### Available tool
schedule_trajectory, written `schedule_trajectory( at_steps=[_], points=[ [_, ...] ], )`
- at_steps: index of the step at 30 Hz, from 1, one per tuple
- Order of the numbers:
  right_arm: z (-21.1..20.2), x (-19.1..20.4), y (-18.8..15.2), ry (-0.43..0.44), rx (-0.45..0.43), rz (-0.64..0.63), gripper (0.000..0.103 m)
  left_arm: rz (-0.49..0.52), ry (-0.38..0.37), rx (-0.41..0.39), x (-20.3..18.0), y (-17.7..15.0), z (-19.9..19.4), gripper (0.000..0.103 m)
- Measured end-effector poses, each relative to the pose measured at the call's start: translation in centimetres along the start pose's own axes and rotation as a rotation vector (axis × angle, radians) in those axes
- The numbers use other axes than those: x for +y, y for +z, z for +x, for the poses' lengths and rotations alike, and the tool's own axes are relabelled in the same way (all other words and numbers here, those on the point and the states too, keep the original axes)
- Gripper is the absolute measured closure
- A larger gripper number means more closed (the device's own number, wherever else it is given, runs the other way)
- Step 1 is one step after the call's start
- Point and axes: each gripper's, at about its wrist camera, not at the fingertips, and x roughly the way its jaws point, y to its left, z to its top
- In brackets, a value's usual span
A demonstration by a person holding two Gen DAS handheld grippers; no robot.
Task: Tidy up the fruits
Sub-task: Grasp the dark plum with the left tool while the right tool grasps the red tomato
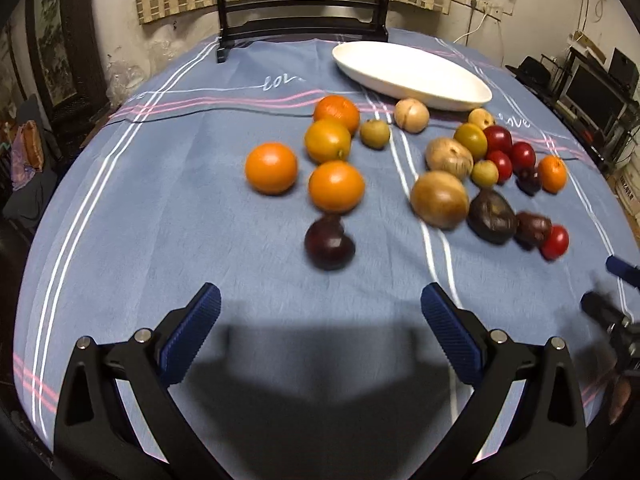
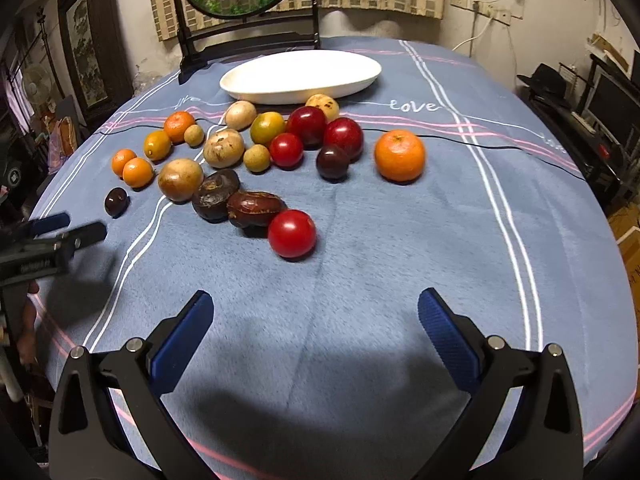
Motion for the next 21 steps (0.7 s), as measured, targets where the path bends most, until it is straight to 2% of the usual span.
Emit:
schedule_trajectory(
  at_steps=[2,3,4,5,6,10,18,19,21],
  points=[
    [0.3,0.0,0.3,0.008,0.008,-0.005,0.001,0.006,0.008,0.019,-0.2,0.8,1.1,0.003],
    [0.4,0.0,0.4,0.013,0.008,-0.007,0.001,0.009,0.008,0.026,-0.3,1.1,1.5,0.009],
    [0.5,0.0,0.5,0.015,0.008,-0.008,0.001,0.011,0.004,0.036,-0.4,1.4,2.1,0.023],
    [0.5,-0.1,0.7,0.016,0.009,-0.008,0.001,0.009,0.003,0.046,-0.4,1.7,2.5,0.032],
    [0.6,-0.3,0.8,0.015,0.010,-0.007,0.001,0.002,0.002,0.060,-0.4,1.8,3.0,0.048],
    [1.0,-0.6,1.3,0.021,0.020,0.001,0.001,-0.005,0.015,0.033,-0.2,2.0,3.1,0.071],
    [2.2,0.9,2.6,-0.032,0.037,-0.117,0.002,-0.029,-0.006,0.024,0.3,1.8,2.7,0.073],
    [2.3,1.0,2.7,-0.034,0.037,-0.128,0.004,-0.031,-0.008,0.022,0.5,1.7,2.6,0.073],
    [2.7,1.1,3.1,-0.043,0.052,-0.150,0.021,-0.034,-0.010,0.021,0.6,1.5,2.5,0.073]
  ],
)
